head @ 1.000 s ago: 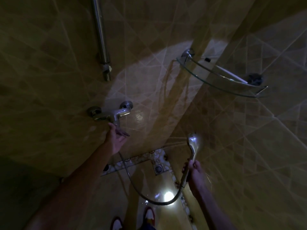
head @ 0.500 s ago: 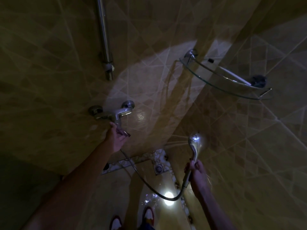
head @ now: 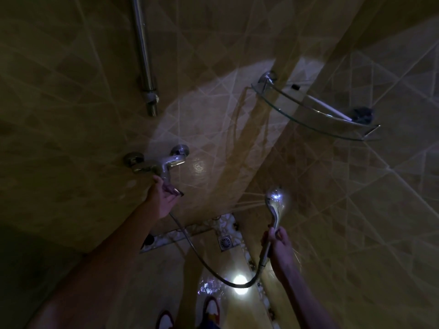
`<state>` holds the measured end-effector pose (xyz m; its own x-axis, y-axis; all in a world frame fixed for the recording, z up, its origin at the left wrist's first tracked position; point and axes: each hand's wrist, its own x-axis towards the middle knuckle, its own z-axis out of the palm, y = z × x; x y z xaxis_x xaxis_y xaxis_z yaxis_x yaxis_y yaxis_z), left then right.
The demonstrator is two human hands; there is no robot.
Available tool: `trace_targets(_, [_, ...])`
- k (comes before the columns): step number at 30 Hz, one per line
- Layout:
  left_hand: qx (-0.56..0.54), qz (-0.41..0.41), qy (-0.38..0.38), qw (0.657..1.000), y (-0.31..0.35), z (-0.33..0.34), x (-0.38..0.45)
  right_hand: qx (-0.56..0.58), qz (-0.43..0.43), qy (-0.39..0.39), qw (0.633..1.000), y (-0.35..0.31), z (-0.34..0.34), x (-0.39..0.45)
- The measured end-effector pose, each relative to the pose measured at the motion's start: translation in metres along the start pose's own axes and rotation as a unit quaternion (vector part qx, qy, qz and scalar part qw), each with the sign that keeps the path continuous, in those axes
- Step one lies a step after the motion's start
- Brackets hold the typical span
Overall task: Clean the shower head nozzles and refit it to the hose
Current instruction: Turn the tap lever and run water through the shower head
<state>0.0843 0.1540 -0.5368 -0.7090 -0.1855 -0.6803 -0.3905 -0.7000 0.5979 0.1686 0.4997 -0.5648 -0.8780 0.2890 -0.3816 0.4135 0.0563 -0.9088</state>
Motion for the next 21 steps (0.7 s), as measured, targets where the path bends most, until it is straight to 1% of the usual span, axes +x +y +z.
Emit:
trace_targets(5, [0.028,0.0,-0.013,1.0,0.001,-0.006,0.004,0.008,-0.004,0.005,1.0,0.001,0.0,-0.001])
trace_targets(15, [0.03,-0.009,-0.022,0.999,0.004,-0.007,-0.002,0.023,0.004,-0.003,1.0,-0.001,0.002,-0.002])
trace_targets(21, [0.039,-0.02,-0.007,0.999,0.003,-0.007,-0.001,0.038,-0.011,-0.012,0.999,-0.01,0.0,-0.005])
